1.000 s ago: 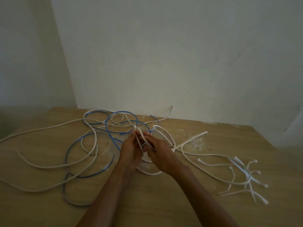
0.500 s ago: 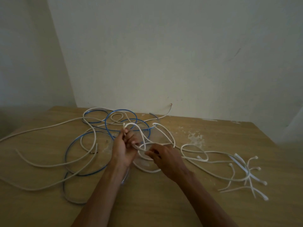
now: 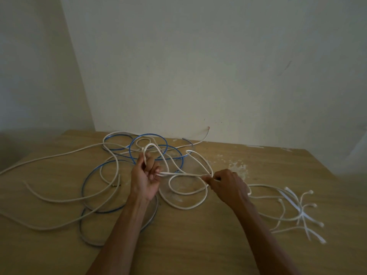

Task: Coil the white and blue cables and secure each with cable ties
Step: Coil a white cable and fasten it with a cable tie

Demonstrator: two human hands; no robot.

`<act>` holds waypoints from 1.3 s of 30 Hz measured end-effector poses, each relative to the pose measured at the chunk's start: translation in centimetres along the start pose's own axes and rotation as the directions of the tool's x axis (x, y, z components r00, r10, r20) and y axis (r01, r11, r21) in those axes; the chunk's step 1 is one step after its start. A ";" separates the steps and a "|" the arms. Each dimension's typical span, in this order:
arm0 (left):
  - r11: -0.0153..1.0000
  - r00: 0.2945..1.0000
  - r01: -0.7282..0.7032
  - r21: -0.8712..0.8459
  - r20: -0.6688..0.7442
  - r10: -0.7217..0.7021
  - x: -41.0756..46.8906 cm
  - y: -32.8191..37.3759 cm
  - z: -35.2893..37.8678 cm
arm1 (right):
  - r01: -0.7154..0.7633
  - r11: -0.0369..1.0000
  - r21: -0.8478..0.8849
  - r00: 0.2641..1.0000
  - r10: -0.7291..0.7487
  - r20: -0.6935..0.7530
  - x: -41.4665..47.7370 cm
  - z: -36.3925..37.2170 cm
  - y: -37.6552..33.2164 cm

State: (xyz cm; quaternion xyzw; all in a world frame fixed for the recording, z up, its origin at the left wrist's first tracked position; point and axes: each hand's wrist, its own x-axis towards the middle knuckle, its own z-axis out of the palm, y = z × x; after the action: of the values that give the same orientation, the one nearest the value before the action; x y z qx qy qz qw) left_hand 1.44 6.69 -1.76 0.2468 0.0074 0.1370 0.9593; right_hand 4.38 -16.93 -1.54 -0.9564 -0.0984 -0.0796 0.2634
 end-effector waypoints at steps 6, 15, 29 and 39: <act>0.998 0.998 0.055 -0.007 0.033 -0.055 0.1 -0.2 -0.5 | -0.034 0.997 -0.071 0.997 0.029 -0.069 0.3 0.7 1.0; 0.993 0.999 0.047 -0.109 0.033 -0.043 0.4 1.0 -1.5 | -0.186 0.982 0.020 0.961 0.186 -0.203 0.6 -0.6 2.4; 0.781 0.963 -0.055 0.623 0.239 -0.123 -1.1 -4.2 1.0 | -0.072 0.867 0.493 0.953 0.205 -0.222 1.4 -1.1 1.5; 0.676 0.974 -0.108 0.729 0.214 -0.075 -2.5 -6.2 1.3 | 0.175 0.582 0.794 0.984 -0.070 -0.165 -2.3 2.4 -5.4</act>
State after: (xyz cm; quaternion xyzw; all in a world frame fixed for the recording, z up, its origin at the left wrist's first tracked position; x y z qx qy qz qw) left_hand 0.74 0.17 -3.67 0.6258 -0.0494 0.1024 0.7716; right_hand 1.13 -11.50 -1.40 -0.7184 -0.1738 -0.0998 0.6661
